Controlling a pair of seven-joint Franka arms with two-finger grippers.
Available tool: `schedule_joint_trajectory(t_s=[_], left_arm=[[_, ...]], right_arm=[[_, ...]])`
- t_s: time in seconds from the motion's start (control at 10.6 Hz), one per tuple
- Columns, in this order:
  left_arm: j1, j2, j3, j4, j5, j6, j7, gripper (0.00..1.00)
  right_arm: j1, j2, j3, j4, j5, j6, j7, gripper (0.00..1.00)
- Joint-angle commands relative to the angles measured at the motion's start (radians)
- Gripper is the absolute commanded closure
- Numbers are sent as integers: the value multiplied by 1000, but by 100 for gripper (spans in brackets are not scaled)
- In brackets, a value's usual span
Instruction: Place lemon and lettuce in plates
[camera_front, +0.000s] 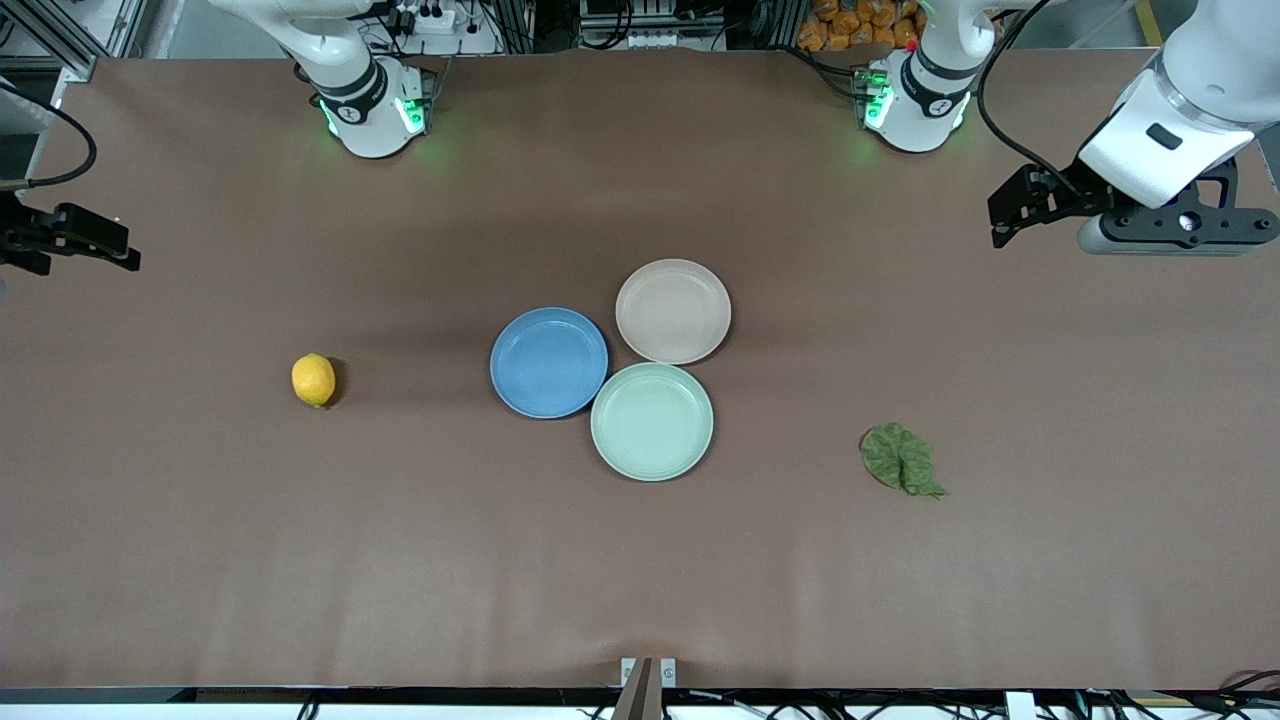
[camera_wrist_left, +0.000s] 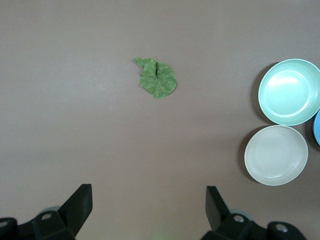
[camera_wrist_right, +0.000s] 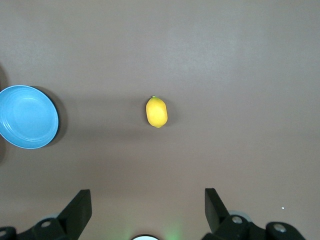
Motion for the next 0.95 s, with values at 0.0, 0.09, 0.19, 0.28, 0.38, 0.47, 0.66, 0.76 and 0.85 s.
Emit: schedule_joint_trajectory(t_s=[0.0,0.09,0.19,0.28,0.38,0.47,0.66,0.76,0.85], left_arm=[[3,10,-6,26,15,-21,32,0],[3,10,-4,26,12,-21,29,0],[3,10,-4,27,11,-21,26,0],[4,10,-3,27,11,-21,28,0],[4,10,-2,27,11,-21,28,0],[4,10,-4,27,11,-21,28,0],[4,10,-4,27,11,-21,25,0],[4,10,-4,27,11,-21,22,0],[4,10,-4,27,11,-21,22,0]], right_arm=[[-3,1,-1,9,15,-9,13,0],[-3,2,-1,9,15,-9,13,0],[-3,2,-1,9,15,-9,13,0],[-3,2,-1,9,15,-9,13,0],[-3,2,-1,9,15,-9,13,0],[-3,2,-1,9,15,-9,13,0],[-3,2,-1,9,15,-9,13,0],[-3,2,-1,9,15,-9,13,0],[-3,2,-1,9,15,-9,13,0]])
